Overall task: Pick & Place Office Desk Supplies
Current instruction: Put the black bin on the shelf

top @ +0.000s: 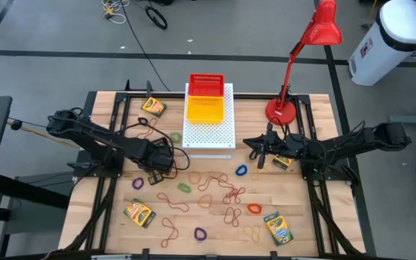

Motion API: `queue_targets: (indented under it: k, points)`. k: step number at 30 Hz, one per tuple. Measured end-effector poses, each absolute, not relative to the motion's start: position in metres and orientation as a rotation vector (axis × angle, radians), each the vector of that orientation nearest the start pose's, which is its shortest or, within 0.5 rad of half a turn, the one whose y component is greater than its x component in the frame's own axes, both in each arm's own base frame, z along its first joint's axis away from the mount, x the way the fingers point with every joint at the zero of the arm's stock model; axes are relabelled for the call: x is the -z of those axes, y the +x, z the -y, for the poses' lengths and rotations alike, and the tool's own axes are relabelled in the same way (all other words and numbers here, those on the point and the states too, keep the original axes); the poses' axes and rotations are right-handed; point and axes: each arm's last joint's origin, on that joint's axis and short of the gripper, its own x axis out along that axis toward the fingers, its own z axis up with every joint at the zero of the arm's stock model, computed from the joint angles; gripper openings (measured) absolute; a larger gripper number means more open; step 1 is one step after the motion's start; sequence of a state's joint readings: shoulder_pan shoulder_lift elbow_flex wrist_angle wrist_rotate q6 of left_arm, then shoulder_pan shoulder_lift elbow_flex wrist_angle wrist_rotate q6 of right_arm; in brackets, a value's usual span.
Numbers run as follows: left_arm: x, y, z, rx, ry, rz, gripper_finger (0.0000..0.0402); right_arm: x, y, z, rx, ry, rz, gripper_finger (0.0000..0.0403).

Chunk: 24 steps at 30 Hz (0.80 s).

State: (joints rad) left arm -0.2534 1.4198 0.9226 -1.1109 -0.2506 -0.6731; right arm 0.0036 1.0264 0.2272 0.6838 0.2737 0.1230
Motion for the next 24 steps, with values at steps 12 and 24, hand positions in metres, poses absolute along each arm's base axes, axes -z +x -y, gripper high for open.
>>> queue_targets:
  k: [12, 24]
  points:
    - [-0.323, 0.210, 0.107, -0.336, 0.079, -1.178, 0.0021, -0.184, 0.192, 0.007, 0.277, 0.106, -0.099, 0.0009]
    - [-0.358, 0.256, 0.093, -0.233, 0.272, -1.017, 0.0020, -0.185, 0.192, 0.007, 0.277, 0.106, -0.098, 0.0009]
